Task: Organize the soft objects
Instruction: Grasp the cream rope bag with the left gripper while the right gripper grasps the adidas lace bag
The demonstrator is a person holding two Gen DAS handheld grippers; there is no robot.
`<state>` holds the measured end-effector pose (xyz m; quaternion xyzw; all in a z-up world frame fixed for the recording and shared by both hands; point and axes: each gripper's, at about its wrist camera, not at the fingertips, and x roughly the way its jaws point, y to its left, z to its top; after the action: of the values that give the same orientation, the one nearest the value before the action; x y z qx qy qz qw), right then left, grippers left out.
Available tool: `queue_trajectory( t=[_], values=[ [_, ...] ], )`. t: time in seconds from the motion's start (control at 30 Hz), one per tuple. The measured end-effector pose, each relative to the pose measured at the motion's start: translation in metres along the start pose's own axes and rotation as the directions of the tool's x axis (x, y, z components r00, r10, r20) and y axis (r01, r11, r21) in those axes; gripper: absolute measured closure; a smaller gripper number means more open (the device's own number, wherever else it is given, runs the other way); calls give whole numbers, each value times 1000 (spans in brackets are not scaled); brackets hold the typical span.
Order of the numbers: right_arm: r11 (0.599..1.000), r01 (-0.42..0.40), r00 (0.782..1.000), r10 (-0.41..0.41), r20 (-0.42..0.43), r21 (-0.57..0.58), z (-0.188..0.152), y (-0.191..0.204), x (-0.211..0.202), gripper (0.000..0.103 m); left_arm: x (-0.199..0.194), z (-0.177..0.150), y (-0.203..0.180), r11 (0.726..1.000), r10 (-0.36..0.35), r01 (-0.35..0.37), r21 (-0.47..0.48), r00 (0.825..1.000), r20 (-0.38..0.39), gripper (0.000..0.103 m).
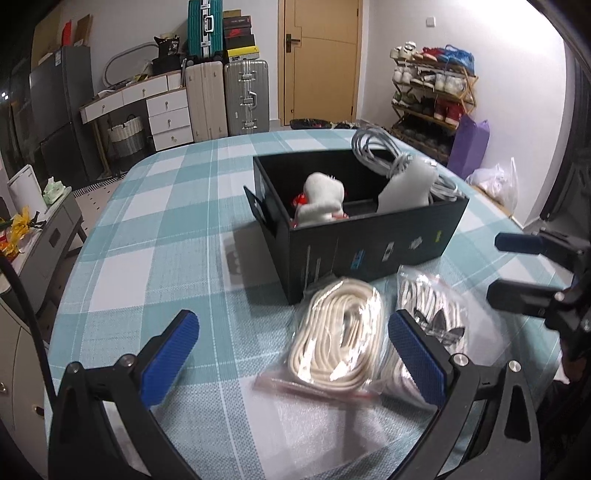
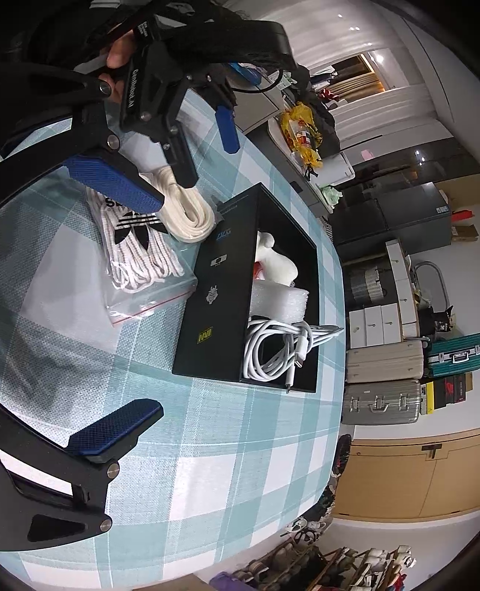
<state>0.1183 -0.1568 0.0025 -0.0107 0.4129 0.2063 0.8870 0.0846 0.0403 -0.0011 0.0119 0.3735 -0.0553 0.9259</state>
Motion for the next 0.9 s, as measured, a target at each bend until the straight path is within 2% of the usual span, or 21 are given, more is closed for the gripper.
queue_trajectory(
  t=[0.23, 0.6, 0.9],
  values=[
    [1000, 4, 1000, -4, -9, 13, -4, -4, 0, 1, 3, -6, 0, 1000, -11, 11, -5, 999, -30, 0],
    [999, 4, 1000, -4, -18, 36, -6, -8, 2, 1, 2, -10, -15, 998, -42, 45, 50, 997, -59, 0],
    [999, 6, 999, -5, -35, 50, -11, -13, 2, 1, 6, -9, -25, 995, -88, 92, 38, 992, -93, 0]
  ],
)
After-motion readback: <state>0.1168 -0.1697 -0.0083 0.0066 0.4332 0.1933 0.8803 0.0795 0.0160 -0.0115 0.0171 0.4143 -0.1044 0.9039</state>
